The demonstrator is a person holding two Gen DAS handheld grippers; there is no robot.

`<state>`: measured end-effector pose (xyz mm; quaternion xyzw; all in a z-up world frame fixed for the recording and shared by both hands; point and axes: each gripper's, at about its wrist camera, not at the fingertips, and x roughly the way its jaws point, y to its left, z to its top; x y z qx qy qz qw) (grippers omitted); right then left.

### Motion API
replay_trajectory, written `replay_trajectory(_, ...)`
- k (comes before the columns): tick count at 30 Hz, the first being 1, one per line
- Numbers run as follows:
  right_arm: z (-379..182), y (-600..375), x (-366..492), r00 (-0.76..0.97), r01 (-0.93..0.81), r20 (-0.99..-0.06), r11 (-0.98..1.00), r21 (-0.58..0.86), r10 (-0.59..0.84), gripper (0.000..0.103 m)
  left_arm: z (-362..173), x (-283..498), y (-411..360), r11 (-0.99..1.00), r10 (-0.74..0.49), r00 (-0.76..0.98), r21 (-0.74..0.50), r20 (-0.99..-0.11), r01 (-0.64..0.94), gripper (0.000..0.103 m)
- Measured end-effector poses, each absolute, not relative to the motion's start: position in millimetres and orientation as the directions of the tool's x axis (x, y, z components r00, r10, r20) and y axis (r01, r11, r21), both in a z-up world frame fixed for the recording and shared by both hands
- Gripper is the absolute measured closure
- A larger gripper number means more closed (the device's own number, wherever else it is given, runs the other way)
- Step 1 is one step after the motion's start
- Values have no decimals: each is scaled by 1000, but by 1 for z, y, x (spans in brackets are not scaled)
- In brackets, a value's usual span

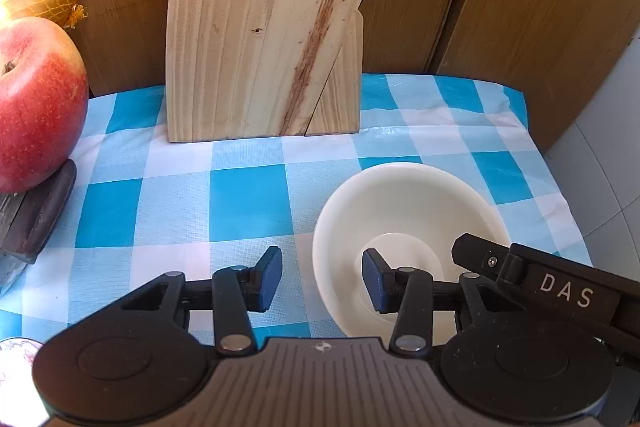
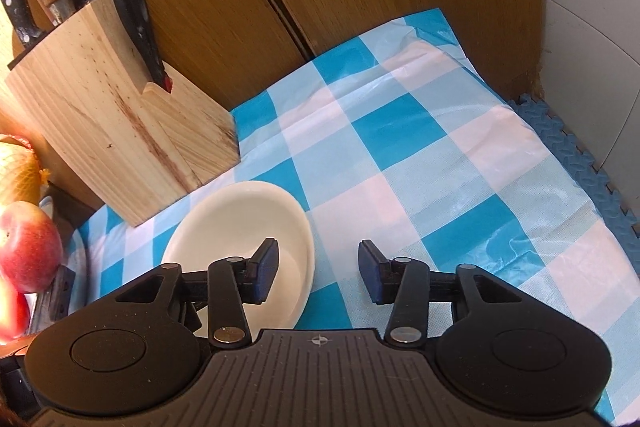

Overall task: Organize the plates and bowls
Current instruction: 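Close the right gripper on the rim of the cream bowl, then carry the cream bowl over the nested cream bowls with the right gripper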

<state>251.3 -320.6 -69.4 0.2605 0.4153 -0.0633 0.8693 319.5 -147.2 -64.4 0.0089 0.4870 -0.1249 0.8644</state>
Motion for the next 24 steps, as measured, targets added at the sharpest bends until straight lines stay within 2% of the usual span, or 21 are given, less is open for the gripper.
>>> replay_trajectory(2, -72, -321, 252, 640, 329, -761, 856, 400, 109, 47, -68, 322, -146, 971, -199, 483, -104, -852, 217, 58)
replay_trajectory(4, -74, -319, 252, 633, 317, -766, 867, 385, 109, 51, -72, 322, -146, 972, -189, 483, -95, -855, 213, 58)
replay_trajectory(6, -75, -317, 252, 630, 305, -767, 870, 388, 122, 62, -72, 320, -147, 972, -179, 490, -77, -853, 223, 58)
replay_trajectory(9, -76, -313, 251, 621, 296, -774, 878, 377, 123, 71, -72, 318, -149, 970, -175, 488, -67, -855, 232, 59)
replay_trajectory(10, -77, -312, 251, 619, 292, -775, 879, 378, 127, 76, -72, 318, -150, 969, -179, 486, -68, -855, 237, 60)
replay_trajectory(11, -77, -311, 251, 618, 286, -774, 878, 385, 138, 82, -71, 317, -151, 968, -180, 488, -65, -854, 243, 67)
replay_trajectory(13, -77, -309, 250, 620, 277, -772, 880, 386, 144, 88, -69, 315, -155, 962, -182, 489, -51, -853, 269, 76)
replay_trajectory(16, -74, -308, 249, 623, 275, -767, 875, 399, 155, 90, -66, 313, -158, 960, -181, 483, -46, -857, 277, 85)
replay_trajectory(24, -64, -304, 248, 637, 258, -754, 879, 401, 157, 91, -58, 307, -152, 961, -189, 489, -59, -851, 269, 85)
